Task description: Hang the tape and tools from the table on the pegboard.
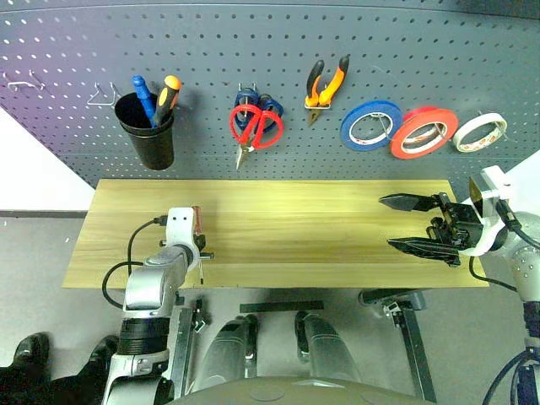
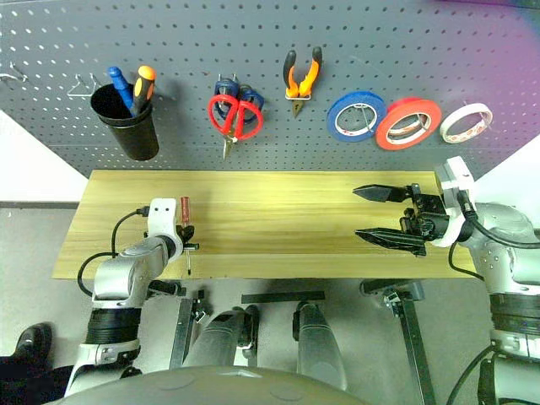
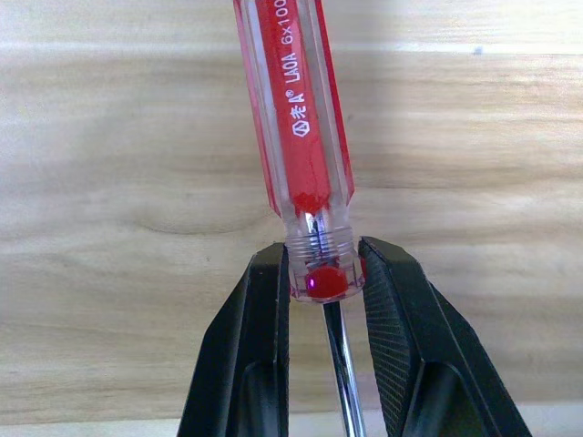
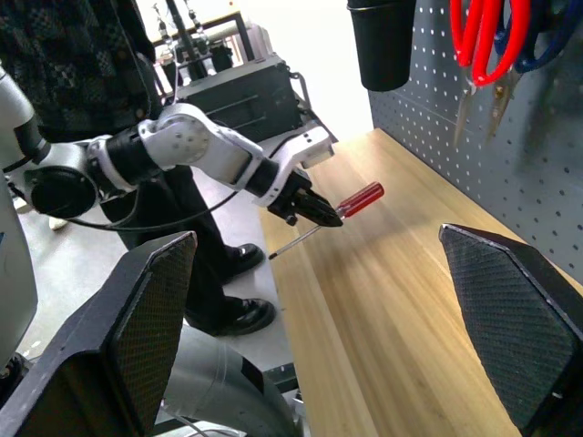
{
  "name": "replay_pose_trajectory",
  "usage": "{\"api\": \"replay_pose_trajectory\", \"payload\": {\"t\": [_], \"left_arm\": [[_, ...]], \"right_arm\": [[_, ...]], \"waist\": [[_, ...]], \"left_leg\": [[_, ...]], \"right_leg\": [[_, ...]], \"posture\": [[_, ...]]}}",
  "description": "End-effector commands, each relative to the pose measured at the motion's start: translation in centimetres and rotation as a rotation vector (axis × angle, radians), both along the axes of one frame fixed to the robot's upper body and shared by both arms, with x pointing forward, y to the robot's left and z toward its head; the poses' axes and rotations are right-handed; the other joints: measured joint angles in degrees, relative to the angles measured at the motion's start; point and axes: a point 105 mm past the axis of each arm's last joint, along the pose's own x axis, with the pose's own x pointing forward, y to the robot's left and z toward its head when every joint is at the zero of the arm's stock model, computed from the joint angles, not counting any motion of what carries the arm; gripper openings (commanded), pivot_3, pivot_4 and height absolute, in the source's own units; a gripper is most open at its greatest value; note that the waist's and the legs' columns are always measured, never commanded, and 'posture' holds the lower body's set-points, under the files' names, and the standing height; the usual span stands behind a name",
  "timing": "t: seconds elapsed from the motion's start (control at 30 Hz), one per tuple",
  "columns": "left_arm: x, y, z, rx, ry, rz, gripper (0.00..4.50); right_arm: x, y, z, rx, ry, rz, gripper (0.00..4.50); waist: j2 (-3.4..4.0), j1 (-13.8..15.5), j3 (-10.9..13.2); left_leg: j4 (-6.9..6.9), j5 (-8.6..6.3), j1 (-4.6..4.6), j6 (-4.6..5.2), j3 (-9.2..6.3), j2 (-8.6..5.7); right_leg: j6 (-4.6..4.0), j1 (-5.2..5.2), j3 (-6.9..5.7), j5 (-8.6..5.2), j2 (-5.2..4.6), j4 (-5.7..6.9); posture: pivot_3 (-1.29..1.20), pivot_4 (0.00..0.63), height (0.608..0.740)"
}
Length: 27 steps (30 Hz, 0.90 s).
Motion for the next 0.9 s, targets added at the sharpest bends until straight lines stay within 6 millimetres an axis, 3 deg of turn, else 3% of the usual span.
{"api": "replay_pose_trajectory", "payload": {"t": [0.03, 0.6, 0.9], "left_arm": [[0.2, -1.1, 2.2, 0.057, -0.111, -0.105, 0.8], [-2.3, -0.7, 6.1, 0.314, -0.476, -0.303, 0.8], [-2.0, -0.2, 10.6, 0.328, -0.735, -0.263, 0.8]], "right_arm": [[0.2, 0.1, 0.8, 0.004, -0.044, 0.018, 4.5], [1.2, -0.9, 0.7, 0.03, -0.056, 0.009, 4.5], [1.6, -1.1, 0.9, 0.029, -0.062, 0.002, 4.5]], "waist": [[0.0, -0.01, 0.0], [0.04, 0.19, -0.03], [0.1, 0.31, -0.12]], "left_leg": [[0.0, 0.0, 0.0, 0.0, 0.0, 0.0], [-0.21, -0.01, 0.0, 0.02, 0.02, 0.0], [-0.22, -0.01, 0.01, 0.02, 0.03, 0.0]], "right_leg": [[-0.08, 0.01, 0.0, -0.05, 0.0, -0.01], [-0.01, -0.05, 0.0, -0.01, -0.01, -0.15], [0.02, -0.03, -0.01, 0.01, -0.01, -0.18]], "posture": [[-0.1, 0.25, 0.74], [-0.06, 0.222, 0.74], [-0.04, 0.194, 0.74]]}}
